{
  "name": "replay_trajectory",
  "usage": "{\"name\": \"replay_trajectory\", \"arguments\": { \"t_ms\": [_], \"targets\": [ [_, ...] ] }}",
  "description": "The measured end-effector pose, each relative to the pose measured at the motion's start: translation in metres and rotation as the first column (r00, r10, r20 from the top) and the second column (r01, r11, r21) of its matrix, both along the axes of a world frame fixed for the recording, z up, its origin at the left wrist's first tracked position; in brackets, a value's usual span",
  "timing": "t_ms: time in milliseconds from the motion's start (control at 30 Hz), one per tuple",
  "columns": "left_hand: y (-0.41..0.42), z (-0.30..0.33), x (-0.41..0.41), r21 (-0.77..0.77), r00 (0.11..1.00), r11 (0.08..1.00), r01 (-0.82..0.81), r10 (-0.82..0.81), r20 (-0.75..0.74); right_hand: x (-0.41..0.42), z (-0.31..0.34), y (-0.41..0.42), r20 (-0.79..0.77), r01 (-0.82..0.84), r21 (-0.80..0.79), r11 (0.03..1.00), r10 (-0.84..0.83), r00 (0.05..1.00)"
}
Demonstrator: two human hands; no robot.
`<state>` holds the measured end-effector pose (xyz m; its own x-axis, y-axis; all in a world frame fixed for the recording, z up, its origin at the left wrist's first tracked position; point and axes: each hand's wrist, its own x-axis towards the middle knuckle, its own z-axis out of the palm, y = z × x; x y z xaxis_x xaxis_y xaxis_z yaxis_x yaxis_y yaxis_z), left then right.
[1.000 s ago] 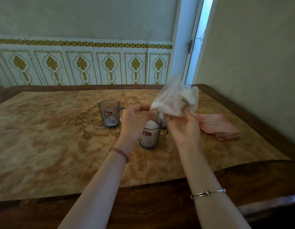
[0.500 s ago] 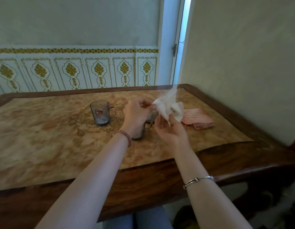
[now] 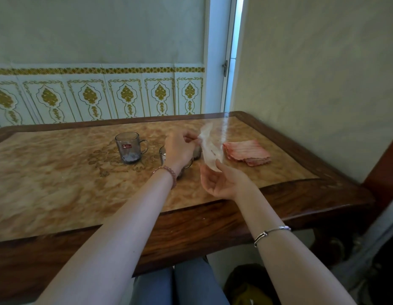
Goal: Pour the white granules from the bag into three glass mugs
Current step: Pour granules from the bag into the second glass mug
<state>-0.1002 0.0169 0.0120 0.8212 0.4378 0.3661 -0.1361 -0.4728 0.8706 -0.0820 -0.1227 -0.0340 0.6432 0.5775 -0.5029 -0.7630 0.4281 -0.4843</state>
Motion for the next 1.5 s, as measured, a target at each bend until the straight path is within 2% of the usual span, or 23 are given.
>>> {"name": "replay_trajectory", "arguments": {
  "t_ms": [133,233,333,500,600,767,867,967,1167,1333,1433,1500],
  "targets": [
    [0.003,0.007,-0.002,0.03,0.999,0.999,0.032,-0.033,0.017,0.003,0.02,-0.01,0.175,0.015,-0.182,0.983,0.018,0.984],
    [0.006,0.015,-0.005,0.066,0.996,0.994,0.086,-0.087,0.008,0.012,0.035,-0.012,0.314,0.135,-0.313,0.94,-0.032,0.949],
    [0.013,0.021,-0.007,0.138,0.99,0.981,0.139,-0.136,-0.028,0.024,0.041,-0.008,0.424,0.276,-0.343,0.898,-0.114,0.899],
    [0.023,0.025,-0.008,0.201,0.98,0.96,0.195,-0.184,-0.071,0.041,0.039,0.007,0.676,0.457,-0.472,0.754,-0.023,0.737],
    [0.029,0.027,-0.01,0.253,0.981,0.948,0.192,-0.175,-0.088,0.047,0.04,0.017,0.762,0.504,-0.48,0.718,0.057,0.645],
    [0.037,0.028,-0.01,0.281,0.981,0.94,0.194,-0.178,-0.083,0.056,0.04,0.023,0.788,0.536,-0.542,0.648,0.169,0.592],
    [0.038,0.027,-0.008,0.281,0.982,0.941,0.189,-0.172,-0.083,0.058,0.043,0.022,0.781,0.513,-0.559,0.652,0.205,0.59],
    [0.037,0.029,-0.004,0.264,0.981,0.946,0.189,-0.174,-0.082,0.057,0.046,0.018,0.797,0.524,-0.516,0.677,0.155,0.584],
    [0.03,0.029,0.006,0.155,0.983,0.972,0.178,-0.168,-0.074,0.063,0.051,-0.002,0.824,0.621,-0.451,0.641,0.032,0.566],
    [0.021,0.019,0.008,0.104,0.986,0.982,0.155,-0.148,-0.079,0.061,0.052,-0.014,0.828,0.645,-0.442,0.624,0.008,0.561],
    [0.013,0.016,0.012,0.083,0.994,0.992,0.094,-0.089,-0.064,0.062,0.052,-0.018,0.821,0.644,-0.444,0.623,-0.004,0.57],
    [0.009,0.019,0.017,0.054,0.999,0.998,0.04,-0.039,-0.028,0.065,0.052,-0.018,0.811,0.656,-0.415,0.631,-0.07,0.581]
  ]
}}
